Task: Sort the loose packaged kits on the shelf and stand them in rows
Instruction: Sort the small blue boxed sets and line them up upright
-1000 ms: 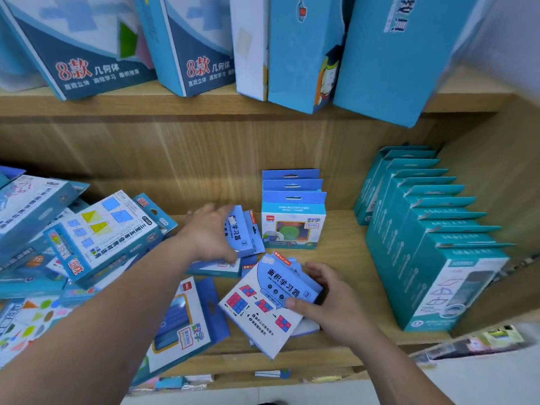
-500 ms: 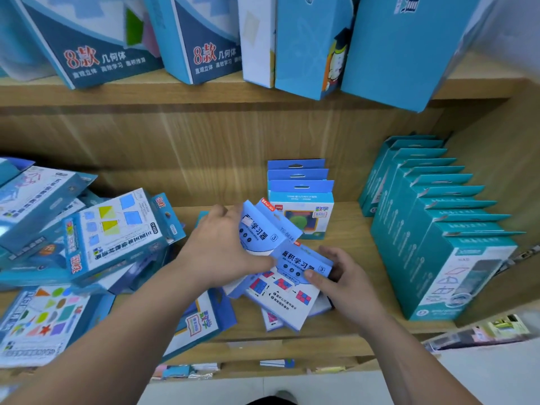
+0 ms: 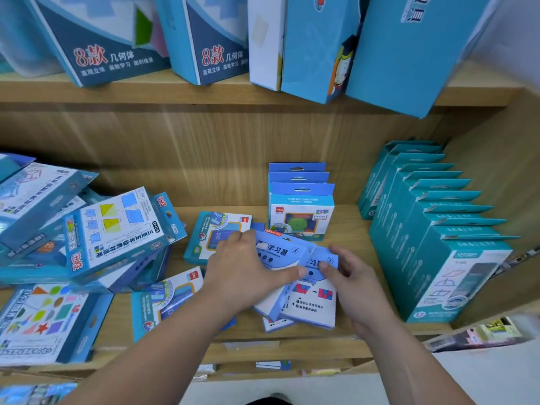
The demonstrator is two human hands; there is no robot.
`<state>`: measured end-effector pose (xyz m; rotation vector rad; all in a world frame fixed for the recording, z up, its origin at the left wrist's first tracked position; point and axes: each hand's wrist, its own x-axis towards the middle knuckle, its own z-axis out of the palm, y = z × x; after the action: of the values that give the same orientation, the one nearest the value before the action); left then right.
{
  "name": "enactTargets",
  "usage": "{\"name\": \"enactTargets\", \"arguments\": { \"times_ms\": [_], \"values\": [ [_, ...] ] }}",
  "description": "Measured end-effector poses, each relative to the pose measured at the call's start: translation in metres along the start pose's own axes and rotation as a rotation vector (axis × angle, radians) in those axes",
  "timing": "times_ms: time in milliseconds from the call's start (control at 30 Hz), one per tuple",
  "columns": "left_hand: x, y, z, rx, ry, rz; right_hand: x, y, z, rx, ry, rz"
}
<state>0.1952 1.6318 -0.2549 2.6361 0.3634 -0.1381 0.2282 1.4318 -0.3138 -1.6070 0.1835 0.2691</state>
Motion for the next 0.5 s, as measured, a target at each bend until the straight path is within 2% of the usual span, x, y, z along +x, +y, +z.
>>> {"name": "enactTargets", "arguments": {
  "times_ms": [67,133,267,367,500],
  "values": [
    [-0.004,0.002,0.003,-0.001,-0.042,-0.012,0.000,0.000,0.008,0.025,0.037,0.017],
    [-0.004,-0.007,0.003,-0.099,-0.096,-0.024,-0.002,-0.005,0.013,0.074,0.055,0.060],
    [-0.010,-0.024,-0.006,-0.250,-0.145,0.002,-0.012,-0.016,0.016,0.147,-0.086,0.125],
    [-0.012,-0.029,-0.010,-0.346,-0.053,-0.026,-0.017,-0.023,0.020,0.179,-0.172,0.108],
    [-0.015,-0.025,-0.006,-0.462,0.052,-0.030,-0.019,-0.024,0.027,0.115,-0.204,0.077]
  ]
}}
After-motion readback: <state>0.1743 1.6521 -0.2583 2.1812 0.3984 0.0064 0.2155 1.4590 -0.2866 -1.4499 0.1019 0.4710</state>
